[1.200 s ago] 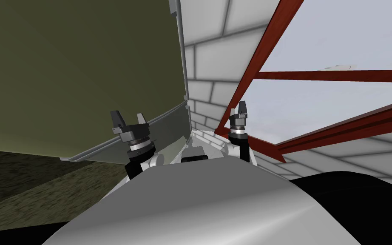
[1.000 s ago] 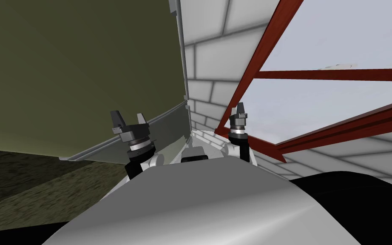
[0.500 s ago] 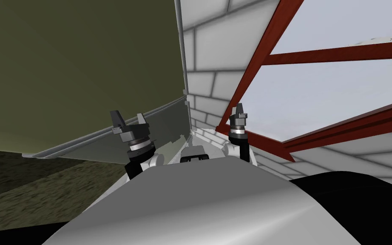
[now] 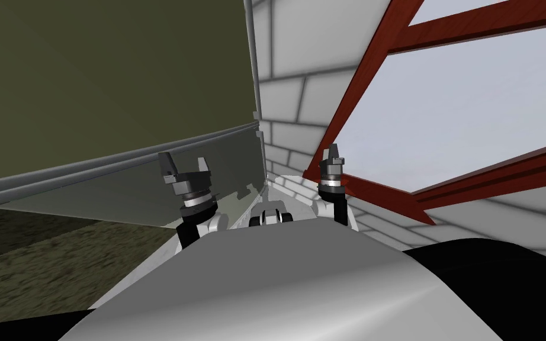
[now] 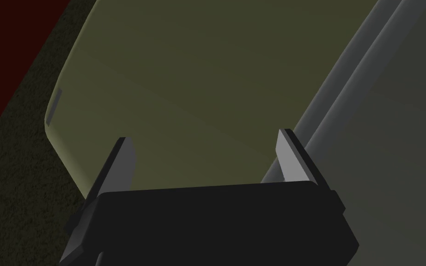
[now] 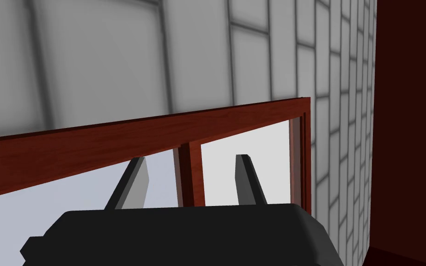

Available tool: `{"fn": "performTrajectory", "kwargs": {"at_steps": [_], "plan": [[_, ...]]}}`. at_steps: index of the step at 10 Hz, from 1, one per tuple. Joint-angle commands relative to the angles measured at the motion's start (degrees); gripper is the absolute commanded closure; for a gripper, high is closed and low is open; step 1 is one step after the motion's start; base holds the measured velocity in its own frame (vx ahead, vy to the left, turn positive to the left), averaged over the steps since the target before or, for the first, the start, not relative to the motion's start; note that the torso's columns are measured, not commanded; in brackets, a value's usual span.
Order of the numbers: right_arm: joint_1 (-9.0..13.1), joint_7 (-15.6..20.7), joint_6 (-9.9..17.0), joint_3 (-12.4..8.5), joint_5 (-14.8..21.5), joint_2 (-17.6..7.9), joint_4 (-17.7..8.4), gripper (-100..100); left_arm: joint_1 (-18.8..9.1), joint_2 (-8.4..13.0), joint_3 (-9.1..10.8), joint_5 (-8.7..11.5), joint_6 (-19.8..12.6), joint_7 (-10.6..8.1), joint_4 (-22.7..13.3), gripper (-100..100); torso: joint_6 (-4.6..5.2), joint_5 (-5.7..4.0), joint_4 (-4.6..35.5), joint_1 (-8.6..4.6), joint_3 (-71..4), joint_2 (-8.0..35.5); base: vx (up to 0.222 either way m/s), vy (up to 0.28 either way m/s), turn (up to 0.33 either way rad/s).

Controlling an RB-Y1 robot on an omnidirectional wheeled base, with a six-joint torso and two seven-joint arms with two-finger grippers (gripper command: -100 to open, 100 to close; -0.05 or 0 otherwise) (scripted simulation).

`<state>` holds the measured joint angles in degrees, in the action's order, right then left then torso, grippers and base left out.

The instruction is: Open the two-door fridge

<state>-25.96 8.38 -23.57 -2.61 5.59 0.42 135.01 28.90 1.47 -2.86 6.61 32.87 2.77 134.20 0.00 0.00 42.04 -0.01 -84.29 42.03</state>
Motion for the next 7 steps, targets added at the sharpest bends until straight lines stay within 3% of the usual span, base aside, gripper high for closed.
{"fn": "performTrajectory", "kwargs": {"at_steps": [1, 3, 7], "plan": [[0.0, 0.0, 0.0, 0.0, 0.0, 0.0, 0.0, 0, -4.06, 3.59, 0.09, 0.18, -2.84, -1.32, -2.61, -100, 0.0, -0.01, 0.16, -0.02, -0.27, 0.12, 0.033, -0.029, 0.036], [0.0, 0.0, 0.0, 0.0, 0.0, 0.0, 0.0, 0, -7.73, 5.67, 0.25, 0.41, -5.8, -2.72, -5.6, -100, 0.0, -0.02, 0.23, -0.05, -0.3, 0.22, 0.04, -0.043, 0.048], [0.0, 0.0, 0.0, 0.0, 0.0, 0.0, 0.0, 0, -13.54, 7.14, 0.51, 0.74, -9.41, -4.37, -9.18, -100, 0.0, 0.01, 0.26, 0.04, -0.26, 0.3, 0.031, -0.03, 0.03]]}}
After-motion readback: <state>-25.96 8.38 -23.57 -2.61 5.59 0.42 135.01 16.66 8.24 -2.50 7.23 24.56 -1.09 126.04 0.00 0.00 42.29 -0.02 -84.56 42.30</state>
